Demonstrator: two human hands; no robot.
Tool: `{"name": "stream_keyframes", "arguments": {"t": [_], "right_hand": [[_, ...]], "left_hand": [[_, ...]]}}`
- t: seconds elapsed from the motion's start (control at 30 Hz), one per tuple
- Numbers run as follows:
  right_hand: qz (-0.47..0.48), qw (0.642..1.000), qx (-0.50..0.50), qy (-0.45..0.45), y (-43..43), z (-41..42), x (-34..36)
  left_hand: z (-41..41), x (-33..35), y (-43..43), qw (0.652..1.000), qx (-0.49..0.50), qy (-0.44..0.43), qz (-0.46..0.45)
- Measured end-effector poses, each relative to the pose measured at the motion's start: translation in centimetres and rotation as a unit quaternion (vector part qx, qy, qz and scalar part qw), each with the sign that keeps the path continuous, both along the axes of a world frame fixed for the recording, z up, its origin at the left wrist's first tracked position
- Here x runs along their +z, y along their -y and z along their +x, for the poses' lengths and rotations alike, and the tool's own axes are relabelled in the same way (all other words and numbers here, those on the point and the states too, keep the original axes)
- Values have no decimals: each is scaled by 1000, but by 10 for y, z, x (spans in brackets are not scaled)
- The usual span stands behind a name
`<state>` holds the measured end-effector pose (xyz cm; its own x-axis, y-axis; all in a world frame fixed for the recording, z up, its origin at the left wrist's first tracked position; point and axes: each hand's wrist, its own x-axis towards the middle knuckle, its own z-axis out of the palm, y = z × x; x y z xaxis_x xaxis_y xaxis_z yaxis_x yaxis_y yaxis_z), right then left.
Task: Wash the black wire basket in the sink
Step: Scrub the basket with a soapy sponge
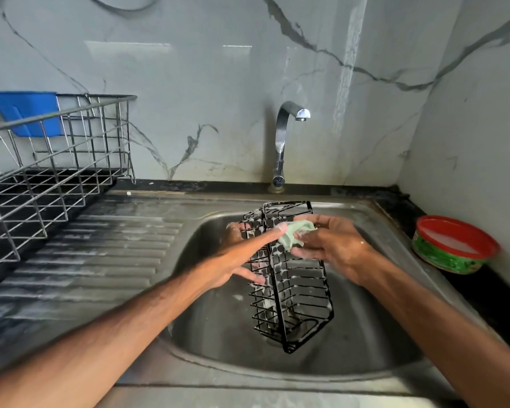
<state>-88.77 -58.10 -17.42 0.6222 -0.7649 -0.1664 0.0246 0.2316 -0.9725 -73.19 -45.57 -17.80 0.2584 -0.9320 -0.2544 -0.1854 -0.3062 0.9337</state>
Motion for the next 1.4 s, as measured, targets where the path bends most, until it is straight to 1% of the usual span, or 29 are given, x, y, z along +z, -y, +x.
{"name": "stream_keyframes", "arguments": {"t": [0.1, 0.17, 0.2, 0.27, 0.37, 0.47, 0.53, 0.6, 0.63, 0.7, 0.73, 0.8, 0.87, 0.93, 1.07, 1.17, 1.23, 1.3, 1.4], "right_hand": [[-98, 992, -73, -22, -6, 7, 3], [-166, 980, -103, -37, -10, 12, 4], [-183, 975, -115, -48, -12, 14, 3], [-179, 974, -124, -64, -13, 18, 1], [-92, 987, -113, -72, -13, 21, -2], [13, 995, -98, -27, -15, 23, 0], [37, 995, -89, -5, -15, 27, 3], [23, 997, -72, -1, -15, 31, 4], [1, 998, -65, -8, -15, 32, 4], [-94, 992, -71, -52, -14, 31, 2], [-160, 980, -82, -86, -12, 30, 1], [-280, 943, -102, -150, -8, 27, 2], [-352, 913, -109, -177, -1, 25, 4], [-406, 888, -114, -185, 7, 22, 7], [-484, 849, -80, -198, 14, 23, 13], [-534, 820, -70, -194, 21, 32, 15], [-589, 785, -48, -183, 24, 41, 12], [-646, 746, -9, -162, 24, 50, 3], [-688, 706, 33, -166, 24, 65, -10]], "left_hand": [[1, -1, 0, 1000, -13, 3, 12], [5, -5, 3, 1000, -20, 13, 9], [7, -8, 5, 1000, -9, 17, 6], [13, -15, 12, 999, 34, 10, -7], [20, -23, 18, 997, 57, 6, -52], [25, -28, 20, 997, 46, 7, -65], [25, -29, 20, 996, 55, 10, -71], [25, -31, 21, 996, 61, 5, -67], [25, -31, 22, 996, 61, 1, -58], [26, -31, 21, 998, 51, -20, -45], [28, -32, 23, 997, 51, -36, -38], [30, -32, 23, 996, 70, -48, -26], [34, -36, 25, 994, 96, -54, -15], [38, -38, 26, 992, 107, -62, -6], [53, -49, 33, 993, 108, -47, -7], [33, -30, 21, 996, 83, -26, -5], [20, -21, 16, 999, 48, -18, -6], [17, -18, 14, 998, 59, -27, -7], [15, -14, 16, 995, 82, -45, -13]]}}
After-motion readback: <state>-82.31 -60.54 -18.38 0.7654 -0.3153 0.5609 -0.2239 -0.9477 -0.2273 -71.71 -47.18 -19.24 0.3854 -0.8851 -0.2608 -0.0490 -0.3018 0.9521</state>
